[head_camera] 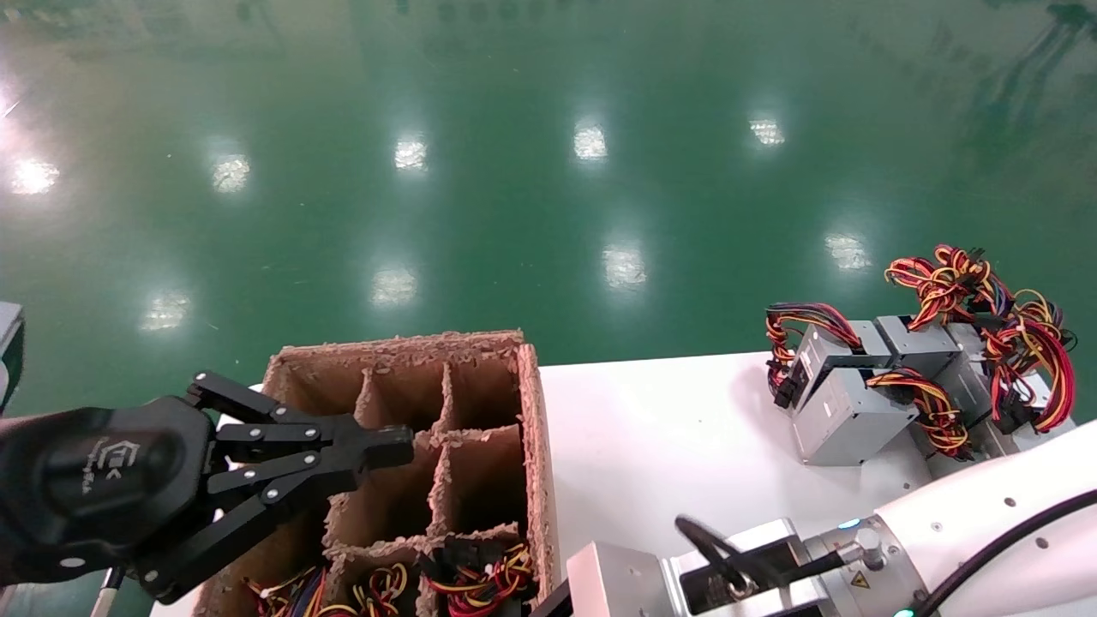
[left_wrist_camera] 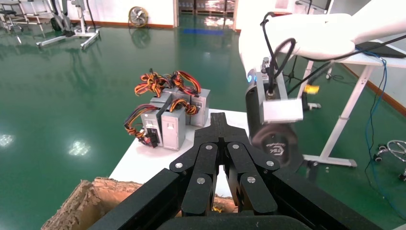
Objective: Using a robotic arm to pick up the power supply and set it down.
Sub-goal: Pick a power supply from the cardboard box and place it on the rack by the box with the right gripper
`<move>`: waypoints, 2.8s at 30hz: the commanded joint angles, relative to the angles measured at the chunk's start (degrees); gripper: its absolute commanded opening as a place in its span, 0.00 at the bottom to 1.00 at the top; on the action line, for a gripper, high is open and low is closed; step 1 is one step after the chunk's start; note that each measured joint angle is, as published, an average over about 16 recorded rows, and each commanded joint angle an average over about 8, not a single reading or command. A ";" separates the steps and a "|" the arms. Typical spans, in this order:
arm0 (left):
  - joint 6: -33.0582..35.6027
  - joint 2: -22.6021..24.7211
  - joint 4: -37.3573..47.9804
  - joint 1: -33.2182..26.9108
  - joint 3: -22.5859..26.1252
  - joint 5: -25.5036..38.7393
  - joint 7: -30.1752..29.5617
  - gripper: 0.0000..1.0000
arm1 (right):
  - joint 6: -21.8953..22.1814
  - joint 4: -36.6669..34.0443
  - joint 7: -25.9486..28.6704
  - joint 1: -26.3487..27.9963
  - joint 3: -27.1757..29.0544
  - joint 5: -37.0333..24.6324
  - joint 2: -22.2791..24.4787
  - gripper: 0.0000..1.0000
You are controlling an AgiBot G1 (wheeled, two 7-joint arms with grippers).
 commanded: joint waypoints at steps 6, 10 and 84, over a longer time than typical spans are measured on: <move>0.00 0.00 0.00 0.00 0.00 0.00 0.00 0.00 | -1.34 -2.79 0.87 -0.53 0.35 6.35 0.45 0.00; 0.00 0.00 0.00 0.00 0.00 0.00 0.00 0.00 | -1.80 -3.46 -0.01 -0.03 -0.21 9.60 1.47 0.00; 0.00 0.00 0.00 0.00 0.00 0.00 0.00 0.00 | 10.89 -37.62 -13.86 -14.52 -7.81 66.84 34.81 0.00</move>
